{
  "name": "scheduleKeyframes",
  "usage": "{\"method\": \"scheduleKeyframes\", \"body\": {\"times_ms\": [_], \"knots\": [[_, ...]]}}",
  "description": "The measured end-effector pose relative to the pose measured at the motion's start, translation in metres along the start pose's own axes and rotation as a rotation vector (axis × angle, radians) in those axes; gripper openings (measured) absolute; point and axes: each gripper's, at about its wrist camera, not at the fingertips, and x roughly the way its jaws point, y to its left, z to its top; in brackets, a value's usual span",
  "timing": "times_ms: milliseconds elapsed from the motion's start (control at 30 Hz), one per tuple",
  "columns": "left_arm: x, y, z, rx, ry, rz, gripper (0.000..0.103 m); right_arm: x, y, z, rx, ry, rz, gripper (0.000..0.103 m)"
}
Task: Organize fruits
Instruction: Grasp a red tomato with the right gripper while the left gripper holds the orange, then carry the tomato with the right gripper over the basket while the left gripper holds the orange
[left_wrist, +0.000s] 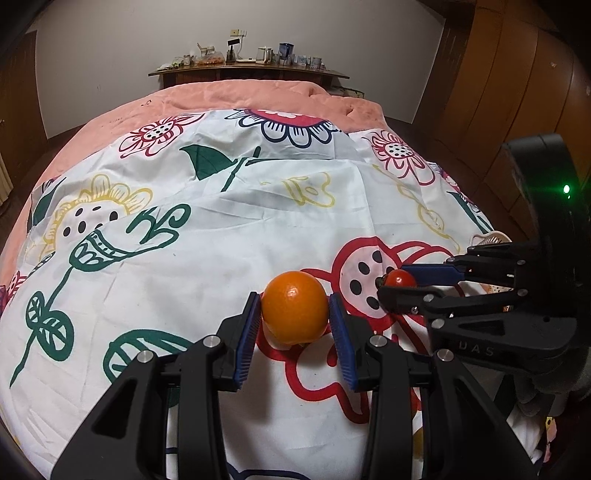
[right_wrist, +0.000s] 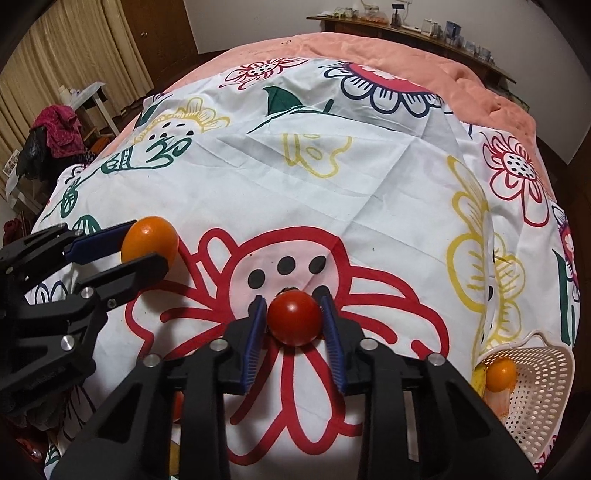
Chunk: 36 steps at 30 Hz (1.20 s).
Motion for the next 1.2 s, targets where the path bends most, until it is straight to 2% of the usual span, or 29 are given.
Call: {"method": "scheduleKeyframes", "body": {"times_ms": [333,1200], "knots": [[0.001,-0.009,0.0,0.021,0.004,0.004,0.039,-0.013,-0.006,-0.006,0.027,-0.043,0.003,0.03],[0.001,-0.011,-0.001,0.017,0.003,0.01,0.039,-0.027,-0.015,-0.017,0.097,-0.088,0.019,0.03]]}}
